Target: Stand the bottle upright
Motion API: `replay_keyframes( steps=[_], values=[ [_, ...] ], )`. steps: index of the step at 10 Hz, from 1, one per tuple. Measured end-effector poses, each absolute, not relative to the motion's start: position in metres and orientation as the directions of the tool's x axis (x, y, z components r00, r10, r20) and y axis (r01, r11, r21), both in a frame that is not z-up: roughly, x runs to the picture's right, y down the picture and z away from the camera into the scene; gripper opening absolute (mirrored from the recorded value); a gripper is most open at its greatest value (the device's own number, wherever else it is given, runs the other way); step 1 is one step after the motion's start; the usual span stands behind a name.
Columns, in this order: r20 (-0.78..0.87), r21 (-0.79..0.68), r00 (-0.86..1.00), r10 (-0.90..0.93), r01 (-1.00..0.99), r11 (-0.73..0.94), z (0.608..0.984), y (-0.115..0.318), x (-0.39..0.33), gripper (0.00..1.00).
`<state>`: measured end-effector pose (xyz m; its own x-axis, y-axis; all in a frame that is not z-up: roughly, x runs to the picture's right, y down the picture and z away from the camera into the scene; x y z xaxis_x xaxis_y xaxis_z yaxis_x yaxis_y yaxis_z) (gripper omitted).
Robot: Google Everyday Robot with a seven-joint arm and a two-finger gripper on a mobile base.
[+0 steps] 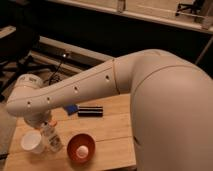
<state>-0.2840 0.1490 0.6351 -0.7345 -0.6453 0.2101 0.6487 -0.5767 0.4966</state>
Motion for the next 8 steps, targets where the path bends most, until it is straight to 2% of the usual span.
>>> replay_keyframes(
  steps=[4, 8],
  values=[
    [0.164, 0.483, -0.767, -0.621, 0.611, -0.627, 0.62, 0.164, -0.28, 0.78],
    [0.155, 0.479, -0.771, -0.617, 0.605, -0.635, 0.613, 0.182, -0.276, 0.8]
  ],
)
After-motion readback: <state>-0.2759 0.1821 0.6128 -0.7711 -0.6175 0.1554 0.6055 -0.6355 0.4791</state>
